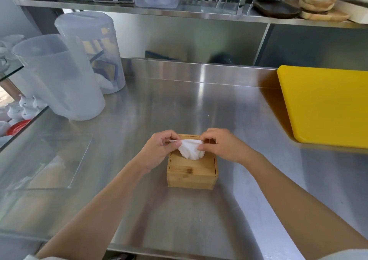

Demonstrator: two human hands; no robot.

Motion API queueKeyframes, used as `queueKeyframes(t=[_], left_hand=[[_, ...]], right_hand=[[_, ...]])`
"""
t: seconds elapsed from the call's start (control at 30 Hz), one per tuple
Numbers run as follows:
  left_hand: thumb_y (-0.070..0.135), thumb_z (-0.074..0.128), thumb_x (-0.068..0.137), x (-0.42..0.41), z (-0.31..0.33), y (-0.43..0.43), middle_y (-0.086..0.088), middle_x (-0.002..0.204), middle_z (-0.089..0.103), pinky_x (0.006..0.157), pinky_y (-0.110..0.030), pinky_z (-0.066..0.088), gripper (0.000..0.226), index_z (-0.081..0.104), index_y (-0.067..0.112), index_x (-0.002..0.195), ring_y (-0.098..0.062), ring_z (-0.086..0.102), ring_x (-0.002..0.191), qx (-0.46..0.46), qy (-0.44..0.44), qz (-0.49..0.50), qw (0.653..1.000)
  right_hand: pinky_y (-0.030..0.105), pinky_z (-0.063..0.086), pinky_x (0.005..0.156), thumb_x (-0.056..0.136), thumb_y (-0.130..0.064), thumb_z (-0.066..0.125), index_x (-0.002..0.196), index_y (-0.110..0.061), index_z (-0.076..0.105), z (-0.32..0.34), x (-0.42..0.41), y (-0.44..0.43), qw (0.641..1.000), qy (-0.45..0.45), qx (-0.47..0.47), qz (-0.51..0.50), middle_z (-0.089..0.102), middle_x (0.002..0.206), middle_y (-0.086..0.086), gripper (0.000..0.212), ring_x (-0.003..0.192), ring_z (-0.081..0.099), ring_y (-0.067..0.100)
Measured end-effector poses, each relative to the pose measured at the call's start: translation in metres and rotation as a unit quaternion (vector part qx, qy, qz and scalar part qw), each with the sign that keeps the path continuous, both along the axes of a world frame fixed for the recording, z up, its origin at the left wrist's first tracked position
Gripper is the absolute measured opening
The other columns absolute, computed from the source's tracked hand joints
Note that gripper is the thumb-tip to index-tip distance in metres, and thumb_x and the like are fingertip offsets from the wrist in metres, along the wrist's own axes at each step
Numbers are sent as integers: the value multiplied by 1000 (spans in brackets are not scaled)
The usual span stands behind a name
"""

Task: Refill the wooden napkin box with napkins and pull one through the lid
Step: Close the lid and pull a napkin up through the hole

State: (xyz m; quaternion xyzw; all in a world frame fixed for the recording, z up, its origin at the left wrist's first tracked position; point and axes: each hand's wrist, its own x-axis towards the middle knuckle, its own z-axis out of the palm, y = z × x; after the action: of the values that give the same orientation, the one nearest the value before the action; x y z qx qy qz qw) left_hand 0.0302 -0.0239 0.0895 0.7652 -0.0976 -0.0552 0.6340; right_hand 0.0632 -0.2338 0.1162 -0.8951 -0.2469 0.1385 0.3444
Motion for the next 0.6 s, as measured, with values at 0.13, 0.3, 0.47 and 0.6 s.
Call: queueKeyframes(t=[0.13,0.3,0.47,0.6], left_hand=[[7,58,87,2,-1,1,11,72,65,71,-20,45,15,63,16,75,-7,58,73,-6,16,5,1000],[11,58,87,4,-1,0,9,74,65,72,-23,45,14,63,18,77,-10,58,74,11,19,-13,1000],[13,60,87,5,-2,-1,11,68,70,64,-15,47,11,62,21,78,-6,62,70,3,23,5,1000],[10,64,84,6,-3,0,7,67,69,66,-18,48,12,63,19,76,-10,61,69,-7,22,29,999]], right_hand=[[27,39,63,76,-23,72,78,-16,62,-1,4,-8,997,71,31,3,53,69,-5,13,63,45,9],[18,38,52,80,-29,68,69,-17,60,8,12,-11,987,152,42,27,51,58,-7,18,51,43,6],[21,33,51,74,-12,74,60,-24,57,18,19,-12,976,201,51,68,54,81,1,25,64,42,12],[21,26,42,75,-7,71,64,-17,53,11,18,-10,962,252,75,79,53,73,15,23,51,39,15]])
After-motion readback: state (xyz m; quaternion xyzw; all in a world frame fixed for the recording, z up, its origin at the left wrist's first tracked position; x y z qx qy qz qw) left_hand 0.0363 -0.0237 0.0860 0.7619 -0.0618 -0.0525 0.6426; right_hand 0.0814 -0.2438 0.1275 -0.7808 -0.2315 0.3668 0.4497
